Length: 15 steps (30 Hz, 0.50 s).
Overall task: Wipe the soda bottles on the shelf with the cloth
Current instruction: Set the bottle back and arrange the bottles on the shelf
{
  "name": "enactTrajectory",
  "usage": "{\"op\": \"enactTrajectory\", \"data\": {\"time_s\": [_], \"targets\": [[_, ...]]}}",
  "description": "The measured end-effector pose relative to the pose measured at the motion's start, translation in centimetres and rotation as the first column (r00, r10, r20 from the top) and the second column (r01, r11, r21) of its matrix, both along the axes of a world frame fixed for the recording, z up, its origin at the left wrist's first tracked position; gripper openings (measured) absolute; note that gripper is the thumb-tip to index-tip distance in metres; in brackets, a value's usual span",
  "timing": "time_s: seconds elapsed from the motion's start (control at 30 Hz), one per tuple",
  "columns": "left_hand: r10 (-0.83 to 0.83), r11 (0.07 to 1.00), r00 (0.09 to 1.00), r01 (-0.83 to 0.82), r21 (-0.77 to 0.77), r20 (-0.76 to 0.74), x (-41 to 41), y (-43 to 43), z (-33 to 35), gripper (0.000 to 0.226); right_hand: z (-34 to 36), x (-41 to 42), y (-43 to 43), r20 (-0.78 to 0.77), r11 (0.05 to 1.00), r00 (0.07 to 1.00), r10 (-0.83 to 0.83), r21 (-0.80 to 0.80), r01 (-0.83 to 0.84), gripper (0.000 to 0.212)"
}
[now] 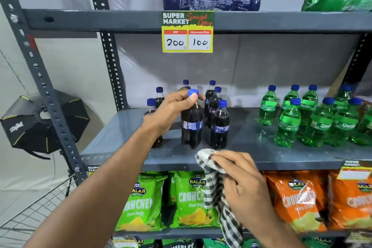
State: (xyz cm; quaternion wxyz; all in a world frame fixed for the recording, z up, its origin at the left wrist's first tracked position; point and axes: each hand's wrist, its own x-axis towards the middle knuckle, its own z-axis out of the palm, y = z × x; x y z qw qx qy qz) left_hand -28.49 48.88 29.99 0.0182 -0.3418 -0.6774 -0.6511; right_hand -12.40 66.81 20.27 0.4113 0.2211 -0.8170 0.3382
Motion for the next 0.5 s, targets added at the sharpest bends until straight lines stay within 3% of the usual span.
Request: {"op": "enactTrajectory", "data": {"time_s": [0.1, 0.5], "targets": [[0.036, 0.997, 0.999, -0.038, -0.072, -0.03, -0.8, 0.0, -0.3, 0.023, -1.4, 0.6, 1.3, 0.082, 0.997, 0.996, -0.047, -0.053, 0.051, 0.053], [0.172, 0.949, 0.981, -0.189, -0.253, -0.086, -2.6, 0.5, -1.7, 0.022, -2.5, 2.1, 3.0, 0.154, 0.989, 0.984, -0.09, -0.104, 0.106, 0.049]]}}
